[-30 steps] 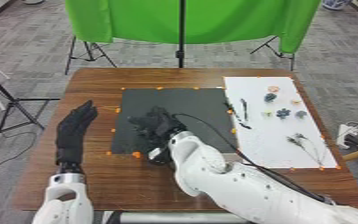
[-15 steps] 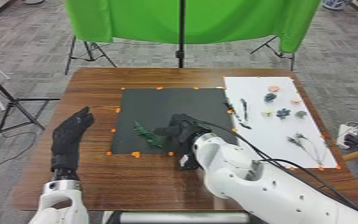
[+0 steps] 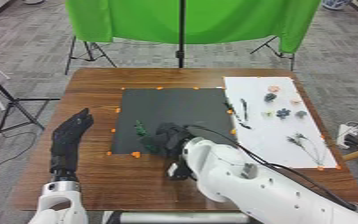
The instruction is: Arrange flowers
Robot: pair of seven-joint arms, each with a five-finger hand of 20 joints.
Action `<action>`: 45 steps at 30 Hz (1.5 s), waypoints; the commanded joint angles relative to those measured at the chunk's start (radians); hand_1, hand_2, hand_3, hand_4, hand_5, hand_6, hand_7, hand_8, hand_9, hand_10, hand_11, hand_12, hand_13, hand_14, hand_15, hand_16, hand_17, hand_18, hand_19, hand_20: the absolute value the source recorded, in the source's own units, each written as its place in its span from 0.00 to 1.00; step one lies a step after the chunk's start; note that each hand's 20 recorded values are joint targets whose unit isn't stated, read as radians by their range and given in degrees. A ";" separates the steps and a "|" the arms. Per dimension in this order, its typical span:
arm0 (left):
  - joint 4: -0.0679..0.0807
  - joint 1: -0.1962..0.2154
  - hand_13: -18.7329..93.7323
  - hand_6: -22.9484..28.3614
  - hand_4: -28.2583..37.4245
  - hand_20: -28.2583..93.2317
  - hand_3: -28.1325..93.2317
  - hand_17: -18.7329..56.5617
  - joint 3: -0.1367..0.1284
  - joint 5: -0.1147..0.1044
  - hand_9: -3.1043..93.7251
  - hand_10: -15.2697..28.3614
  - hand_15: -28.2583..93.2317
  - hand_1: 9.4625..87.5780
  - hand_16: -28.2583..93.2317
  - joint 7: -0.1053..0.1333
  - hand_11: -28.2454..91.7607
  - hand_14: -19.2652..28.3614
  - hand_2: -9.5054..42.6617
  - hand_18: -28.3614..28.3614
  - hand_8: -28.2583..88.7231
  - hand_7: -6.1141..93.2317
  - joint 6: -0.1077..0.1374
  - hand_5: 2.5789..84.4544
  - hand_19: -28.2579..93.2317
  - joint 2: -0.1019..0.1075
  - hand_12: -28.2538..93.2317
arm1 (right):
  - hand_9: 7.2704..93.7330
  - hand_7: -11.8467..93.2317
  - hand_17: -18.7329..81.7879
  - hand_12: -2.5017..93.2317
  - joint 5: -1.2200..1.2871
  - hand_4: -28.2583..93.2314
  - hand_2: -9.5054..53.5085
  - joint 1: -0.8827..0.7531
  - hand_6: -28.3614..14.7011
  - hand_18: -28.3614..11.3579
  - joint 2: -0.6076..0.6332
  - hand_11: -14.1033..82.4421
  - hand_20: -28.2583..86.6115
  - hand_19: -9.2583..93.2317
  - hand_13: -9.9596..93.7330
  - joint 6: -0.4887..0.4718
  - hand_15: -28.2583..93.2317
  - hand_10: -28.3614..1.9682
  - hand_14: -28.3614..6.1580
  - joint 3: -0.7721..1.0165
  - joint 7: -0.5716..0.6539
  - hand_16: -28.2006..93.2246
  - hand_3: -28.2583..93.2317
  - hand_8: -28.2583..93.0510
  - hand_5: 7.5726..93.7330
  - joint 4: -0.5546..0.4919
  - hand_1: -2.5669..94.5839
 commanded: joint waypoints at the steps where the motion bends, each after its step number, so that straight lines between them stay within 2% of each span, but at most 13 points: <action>1: 0.032 0.027 0.44 0.57 0.07 0.38 0.77 0.33 0.031 -0.007 0.46 0.69 0.42 0.24 0.20 -0.009 0.39 0.76 0.22 0.72 0.19 0.16 0.015 0.52 0.35 -0.025 0.32 | 0.88 0.23 0.89 0.35 0.032 0.13 0.36 0.001 0.47 0.50 -0.061 0.58 0.61 1.00 1.00 0.002 0.69 0.34 0.67 -0.027 -0.012 0.48 0.67 0.18 0.77 0.045 0.21; 11: 0.033 0.021 0.44 0.58 0.07 0.38 0.77 0.33 0.028 -0.013 0.45 0.69 0.42 0.24 0.20 0.001 0.39 0.76 0.22 0.72 0.19 0.16 0.013 0.52 0.35 -0.026 0.32 | 0.88 0.23 0.89 0.35 0.098 0.13 0.35 -0.053 0.48 0.50 0.001 0.58 0.61 1.00 1.00 0.053 0.68 0.34 0.66 0.057 -0.042 0.48 0.68 0.18 0.76 -0.031 0.21; 16: 0.027 0.017 0.45 0.57 0.07 0.39 0.77 0.34 0.029 -0.044 0.47 0.69 0.44 0.24 0.21 0.034 0.40 0.78 0.22 0.72 0.20 0.17 0.068 0.52 0.36 0.008 0.32 | 0.86 0.25 0.85 0.33 0.136 0.15 0.23 -0.142 0.51 0.45 0.168 0.52 0.60 1.00 0.99 0.146 0.64 0.35 0.64 0.259 -0.129 0.50 0.71 0.19 0.75 -0.201 0.26; 19: 0.018 0.007 0.45 0.56 0.08 0.41 0.78 0.34 0.013 -0.042 0.48 0.70 0.46 0.24 0.21 0.018 0.41 0.79 0.22 0.74 0.19 0.18 0.059 0.53 0.39 0.033 0.32 | 0.81 0.25 0.77 0.30 0.120 0.16 0.14 -0.238 0.51 0.35 0.271 0.42 0.59 0.99 0.92 0.164 0.63 0.33 0.55 0.444 -0.149 0.49 0.74 0.19 0.71 -0.273 0.29; 22: -0.006 0.009 0.46 0.56 0.09 0.41 0.77 0.34 -0.018 -0.007 0.48 0.70 0.47 0.27 0.20 -0.033 0.42 0.79 0.20 0.74 0.19 0.18 0.024 0.53 0.40 0.042 0.32 | 0.72 0.24 0.67 0.27 0.089 0.17 0.05 -0.384 0.50 0.26 0.346 0.33 0.61 0.96 0.84 0.096 0.62 0.30 0.48 0.665 -0.129 0.48 0.78 0.20 0.65 -0.319 0.35; 26: -0.066 0.019 0.46 0.56 0.12 0.41 0.74 0.34 -0.071 0.051 0.48 0.70 0.48 0.30 0.19 -0.168 0.42 0.80 0.18 0.75 0.19 0.18 -0.050 0.53 0.41 0.051 0.32 | 0.63 0.23 0.58 0.26 -0.099 0.14 0.00 -0.611 0.48 0.19 0.392 0.30 0.66 0.89 0.75 0.067 0.63 0.28 0.41 0.882 -0.081 0.46 0.79 0.20 0.58 -0.327 0.41; 28: -0.120 0.028 0.46 0.56 0.13 0.42 0.73 0.34 -0.122 0.108 0.48 0.69 0.49 0.31 0.19 -0.321 0.42 0.80 0.17 0.75 0.19 0.18 -0.129 0.53 0.42 0.049 0.32 | 0.60 0.24 0.56 0.26 -0.220 0.10 0.00 -0.731 0.49 0.18 0.390 0.30 0.67 0.87 0.73 0.067 0.63 0.30 0.40 0.975 -0.054 0.45 0.79 0.19 0.56 -0.325 0.42; 29: -0.125 0.030 0.46 0.57 0.14 0.41 0.72 0.33 -0.144 0.140 0.48 0.69 0.49 0.32 0.19 -0.337 0.42 0.81 0.16 0.76 0.19 0.18 -0.188 0.53 0.42 0.047 0.32 | 0.60 0.24 0.55 0.26 -0.269 0.08 0.00 -0.787 0.49 0.17 0.382 0.30 0.67 0.87 0.73 0.075 0.63 0.30 0.40 1.017 -0.044 0.45 0.78 0.19 0.56 -0.323 0.41; 31: -0.161 0.036 0.46 0.58 0.16 0.41 0.71 0.32 -0.202 0.167 0.48 0.70 0.49 0.34 0.19 -0.445 0.41 0.82 0.13 0.76 0.20 0.17 -0.313 0.53 0.43 0.039 0.32 | 0.59 0.24 0.54 0.26 -0.348 0.05 0.00 -0.882 0.48 0.17 0.364 0.30 0.68 0.86 0.72 0.102 0.63 0.31 0.40 1.078 -0.028 0.45 0.77 0.19 0.55 -0.319 0.38; 35: -0.160 0.048 0.46 0.59 0.17 0.40 0.71 0.31 -0.226 0.189 0.47 0.70 0.48 0.35 0.19 -0.419 0.41 0.83 0.12 0.76 0.20 0.15 -0.392 0.52 0.43 0.034 0.32 | 0.59 0.24 0.54 0.26 -0.473 0.02 0.00 -0.994 0.48 0.17 0.331 0.30 0.69 0.85 0.72 0.127 0.63 0.31 0.39 1.136 0.015 0.45 0.76 0.19 0.56 -0.294 0.36; 39: -0.142 0.065 0.46 0.59 0.17 0.40 0.71 0.31 -0.199 0.193 0.48 0.70 0.48 0.36 0.19 -0.298 0.41 0.83 0.13 0.76 0.20 0.15 -0.317 0.53 0.43 0.014 0.32 | 0.59 0.24 0.54 0.27 -0.518 0.02 0.00 -1.046 0.48 0.16 0.302 0.31 0.69 0.86 0.72 0.123 0.64 0.31 0.39 1.160 0.048 0.46 0.76 0.19 0.56 -0.261 0.35; 43: -0.117 0.075 0.46 0.58 0.18 0.39 0.72 0.31 -0.152 0.163 0.49 0.70 0.48 0.35 0.19 -0.174 0.41 0.82 0.11 0.76 0.20 0.16 -0.187 0.54 0.43 -0.004 0.32 | 0.61 0.24 0.56 0.27 -0.524 0.01 0.00 -1.087 0.48 0.17 0.277 0.32 0.69 0.87 0.73 0.124 0.65 0.32 0.40 1.176 0.072 0.46 0.76 0.19 0.57 -0.232 0.35; 45: -0.114 0.081 0.46 0.58 0.19 0.39 0.72 0.32 -0.147 0.157 0.49 0.69 0.48 0.35 0.19 -0.150 0.42 0.81 0.10 0.76 0.20 0.16 -0.156 0.54 0.43 -0.010 0.32 | 0.61 0.24 0.56 0.27 -0.533 0.01 0.00 -1.102 0.48 0.18 0.272 0.33 0.69 0.87 0.73 0.108 0.66 0.32 0.40 1.183 0.076 0.46 0.76 0.19 0.57 -0.224 0.35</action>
